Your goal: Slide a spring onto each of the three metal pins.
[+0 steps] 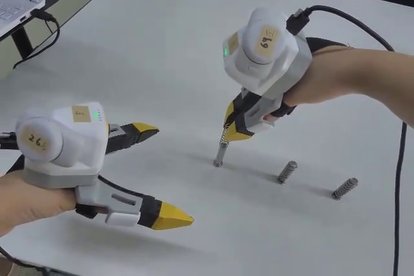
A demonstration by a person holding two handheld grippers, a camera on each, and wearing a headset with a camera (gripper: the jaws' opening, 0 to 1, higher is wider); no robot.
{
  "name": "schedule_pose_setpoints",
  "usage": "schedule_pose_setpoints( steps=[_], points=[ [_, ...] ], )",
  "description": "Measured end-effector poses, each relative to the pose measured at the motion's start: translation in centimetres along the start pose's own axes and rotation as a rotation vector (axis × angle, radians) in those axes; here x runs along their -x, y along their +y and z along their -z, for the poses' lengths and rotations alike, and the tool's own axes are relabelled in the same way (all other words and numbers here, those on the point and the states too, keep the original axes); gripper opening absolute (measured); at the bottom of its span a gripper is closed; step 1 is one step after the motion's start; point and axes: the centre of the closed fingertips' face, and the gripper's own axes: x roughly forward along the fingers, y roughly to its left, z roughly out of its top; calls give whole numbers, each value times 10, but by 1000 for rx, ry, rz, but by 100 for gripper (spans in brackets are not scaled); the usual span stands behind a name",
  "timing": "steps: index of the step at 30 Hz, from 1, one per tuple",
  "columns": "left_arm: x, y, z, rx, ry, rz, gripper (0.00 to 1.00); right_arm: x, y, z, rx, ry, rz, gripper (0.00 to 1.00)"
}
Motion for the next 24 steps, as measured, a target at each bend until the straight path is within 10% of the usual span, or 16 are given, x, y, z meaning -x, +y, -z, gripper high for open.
schedule_pose_setpoints(
  steps=[24],
  points=[
    [4,2,3,8,2,-6,97,-17,-1,6,-10,30,-25,7]
  ],
)
